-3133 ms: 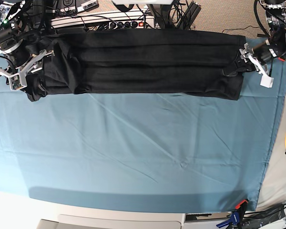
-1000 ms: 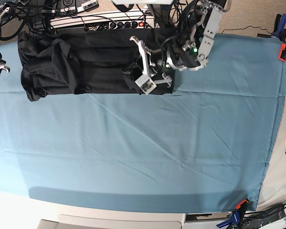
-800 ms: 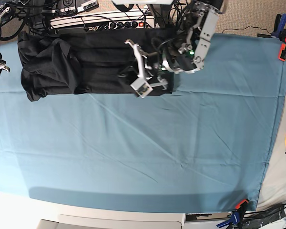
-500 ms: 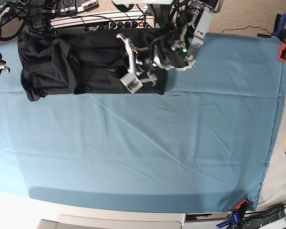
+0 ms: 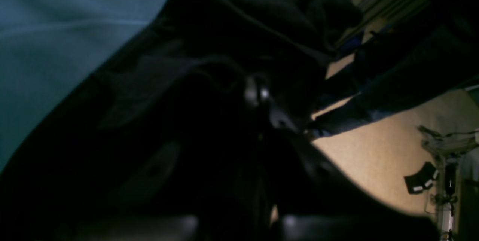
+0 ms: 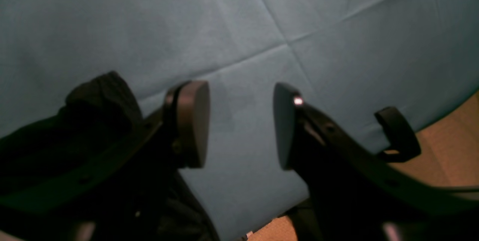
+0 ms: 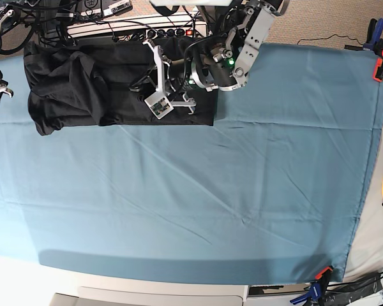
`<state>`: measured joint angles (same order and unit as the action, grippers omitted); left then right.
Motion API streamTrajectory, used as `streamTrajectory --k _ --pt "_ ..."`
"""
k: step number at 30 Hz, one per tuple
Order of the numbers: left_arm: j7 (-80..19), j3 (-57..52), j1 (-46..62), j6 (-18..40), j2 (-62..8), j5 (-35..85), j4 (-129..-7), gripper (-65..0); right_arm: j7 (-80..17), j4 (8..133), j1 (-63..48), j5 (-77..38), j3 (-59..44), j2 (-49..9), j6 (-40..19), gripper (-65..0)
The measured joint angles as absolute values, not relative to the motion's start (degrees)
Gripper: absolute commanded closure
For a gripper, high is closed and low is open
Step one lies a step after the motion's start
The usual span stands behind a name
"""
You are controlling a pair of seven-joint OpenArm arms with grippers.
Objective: Fold the T-shirt properly
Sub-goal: 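Fold the held end with the left gripper over toward the right gripper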
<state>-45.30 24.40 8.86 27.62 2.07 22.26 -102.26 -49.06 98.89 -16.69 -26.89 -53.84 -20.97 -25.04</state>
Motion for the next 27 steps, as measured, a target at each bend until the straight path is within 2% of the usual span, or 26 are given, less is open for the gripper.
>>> streamTrajectory --k 9,12,24,25,27 --pt "-44.1 24.4 8.2 27.6 2.1 20.9 -102.3 0.0 -49.0 98.9 -16.7 -26.9 -53.8 -20.9 -25.0 -27.9" --pt "-43.4 24.4 7.8 24.8 2.3 20.2 -102.3 0.0 -49.1 98.9 -16.7 -26.9 -53.8 -20.9 -25.0 -27.9" --pt "-43.4 24.4 7.8 25.0 2.3 20.1 -102.3 0.0 -49.1 98.9 -16.7 -26.9 -53.8 -20.9 -25.0 -27.9" --pt "-43.4 24.4 7.8 25.0 2.3 20.1 -102.3 -4.1 -49.0 98.9 -16.7 -26.9 -53.8 -20.9 -25.0 -27.9" --pt "-43.4 24.4 7.8 25.8 2.3 20.0 -102.2 -19.5 -49.1 98.9 -16.7 -26.9 -53.8 -20.9 -25.0 -27.9"
